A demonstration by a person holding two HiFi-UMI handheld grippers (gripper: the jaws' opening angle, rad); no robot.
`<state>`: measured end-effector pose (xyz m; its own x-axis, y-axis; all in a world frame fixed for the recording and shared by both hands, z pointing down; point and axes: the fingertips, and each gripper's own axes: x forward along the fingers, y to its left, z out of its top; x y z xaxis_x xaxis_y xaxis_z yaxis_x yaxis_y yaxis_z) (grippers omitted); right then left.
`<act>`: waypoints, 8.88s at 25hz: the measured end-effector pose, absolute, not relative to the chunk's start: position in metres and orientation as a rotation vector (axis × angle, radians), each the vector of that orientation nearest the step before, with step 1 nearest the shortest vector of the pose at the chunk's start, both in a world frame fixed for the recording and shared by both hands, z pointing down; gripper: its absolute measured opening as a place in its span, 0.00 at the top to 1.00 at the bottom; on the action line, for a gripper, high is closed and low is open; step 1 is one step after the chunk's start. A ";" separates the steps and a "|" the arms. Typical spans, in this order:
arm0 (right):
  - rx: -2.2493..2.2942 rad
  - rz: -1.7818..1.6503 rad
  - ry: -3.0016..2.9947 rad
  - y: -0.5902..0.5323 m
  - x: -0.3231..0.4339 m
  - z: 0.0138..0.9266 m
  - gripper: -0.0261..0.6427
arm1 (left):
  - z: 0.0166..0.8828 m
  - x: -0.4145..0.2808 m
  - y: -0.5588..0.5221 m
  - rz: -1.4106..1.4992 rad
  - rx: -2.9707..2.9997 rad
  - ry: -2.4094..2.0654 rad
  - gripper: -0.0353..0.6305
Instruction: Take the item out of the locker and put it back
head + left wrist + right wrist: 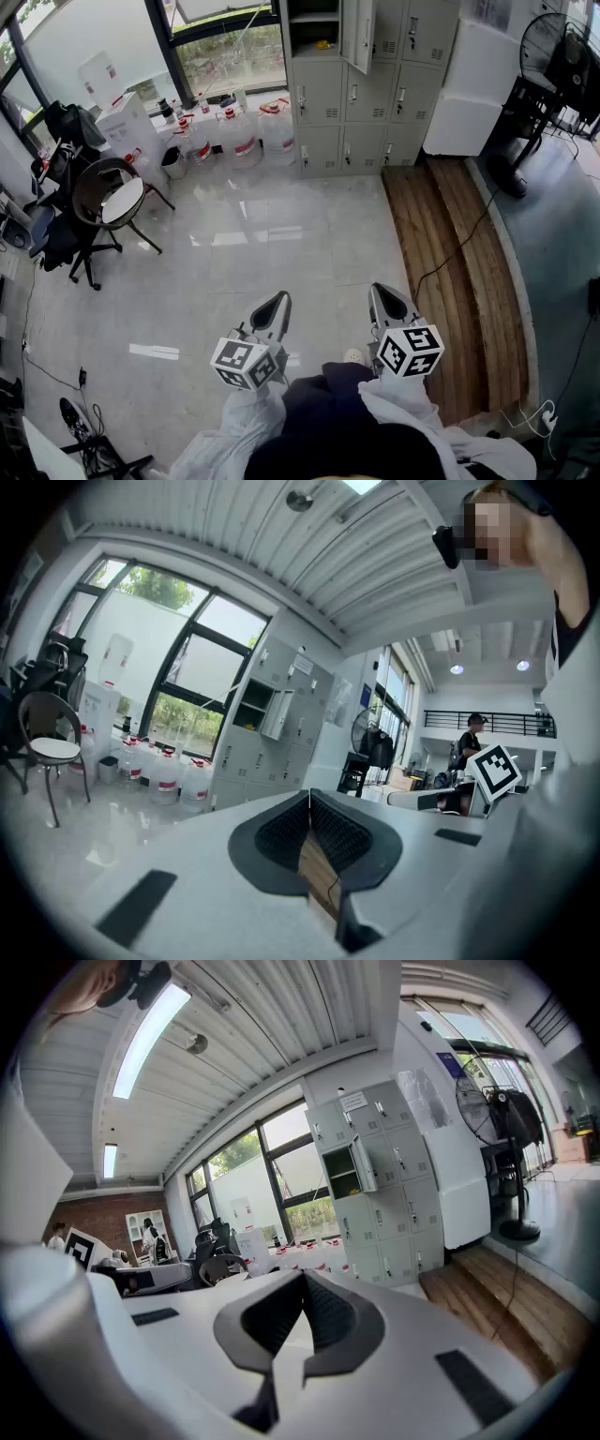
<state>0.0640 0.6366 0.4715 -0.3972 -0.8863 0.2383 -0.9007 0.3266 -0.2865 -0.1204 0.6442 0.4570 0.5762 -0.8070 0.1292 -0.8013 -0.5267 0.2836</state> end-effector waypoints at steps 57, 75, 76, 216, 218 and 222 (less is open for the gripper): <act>1.620 0.478 -2.592 0.344 0.129 0.479 0.26 | 0.479 -0.071 0.371 0.045 2.454 -1.477 0.93; 1.467 0.533 -2.592 0.312 0.126 0.502 0.26 | 0.496 -0.071 0.340 0.052 2.365 -1.496 0.93; 1.471 0.535 -2.591 0.310 0.127 0.502 0.26 | 0.494 -0.071 0.338 0.047 2.365 -1.496 0.93; 1.665 0.150 -2.399 -0.632 0.044 0.400 0.26 | 0.437 -0.107 -0.431 0.031 2.499 -1.568 0.93; 1.682 0.156 -2.374 -0.642 0.047 0.404 0.26 | 0.438 -0.109 -0.432 0.031 2.490 -1.577 0.93; 1.692 0.182 -2.313 -0.659 0.053 0.412 0.26 | 0.437 -0.113 -0.432 0.028 2.483 -1.597 0.93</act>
<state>0.0531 -0.6592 0.4123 -0.2821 -0.9151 0.2880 -0.9489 0.3105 0.0570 -0.1133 -0.4324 0.4375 0.4199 -0.8999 0.1178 -0.9035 -0.4021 0.1483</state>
